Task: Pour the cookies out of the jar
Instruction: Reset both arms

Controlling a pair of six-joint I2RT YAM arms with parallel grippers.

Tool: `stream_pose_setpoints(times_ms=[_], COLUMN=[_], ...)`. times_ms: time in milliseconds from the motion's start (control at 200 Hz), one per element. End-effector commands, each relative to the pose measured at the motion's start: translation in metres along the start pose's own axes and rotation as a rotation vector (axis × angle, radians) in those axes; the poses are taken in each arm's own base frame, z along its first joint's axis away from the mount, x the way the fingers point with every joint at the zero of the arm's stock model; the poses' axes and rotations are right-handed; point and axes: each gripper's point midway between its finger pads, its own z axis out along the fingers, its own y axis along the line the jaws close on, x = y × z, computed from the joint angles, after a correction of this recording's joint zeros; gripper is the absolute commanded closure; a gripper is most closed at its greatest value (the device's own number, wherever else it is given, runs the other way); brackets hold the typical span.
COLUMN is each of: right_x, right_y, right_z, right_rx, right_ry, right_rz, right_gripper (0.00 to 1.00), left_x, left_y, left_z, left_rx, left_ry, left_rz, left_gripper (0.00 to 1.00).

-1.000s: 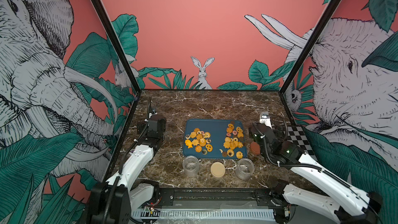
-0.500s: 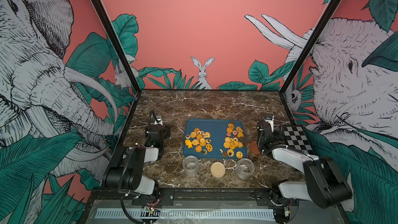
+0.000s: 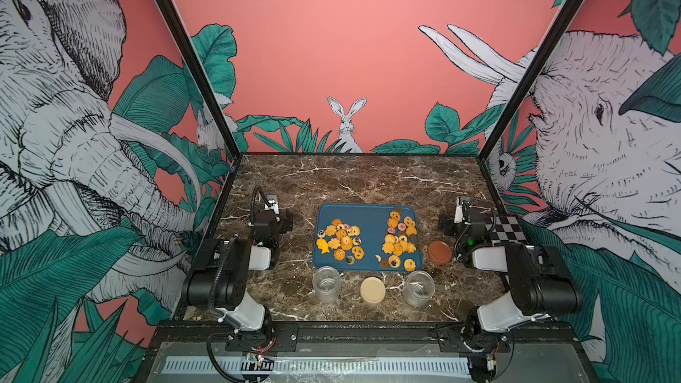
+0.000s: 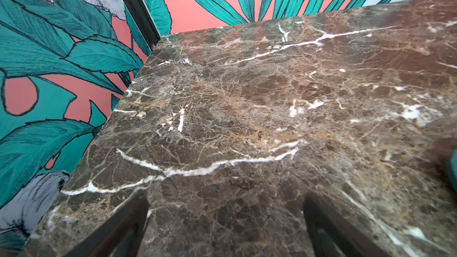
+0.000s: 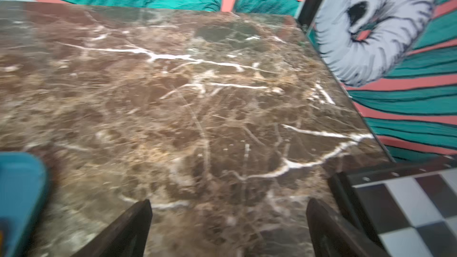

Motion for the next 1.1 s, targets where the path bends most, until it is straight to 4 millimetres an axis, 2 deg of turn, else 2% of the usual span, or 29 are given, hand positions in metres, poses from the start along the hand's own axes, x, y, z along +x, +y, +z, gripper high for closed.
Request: stream_pose_setpoints(times_ms=[0, 1090], right_x=[-0.0199, -0.0216], right_y=[0.0029, 0.0040], right_z=[-0.0031, -0.0015], right_rx=[0.001, 0.014], right_ry=[-0.091, -0.095], right_rz=[0.008, -0.002], right_gripper=[0.01, 0.01], left_x=[-0.0142, -0.0142], left_y=[0.0010, 0.0005], left_z=[-0.0014, -0.0003], left_rx=[0.007, 0.008], left_ry=[-0.040, -0.037], left_rz=[-0.012, -0.007], left_gripper=[0.01, 0.00])
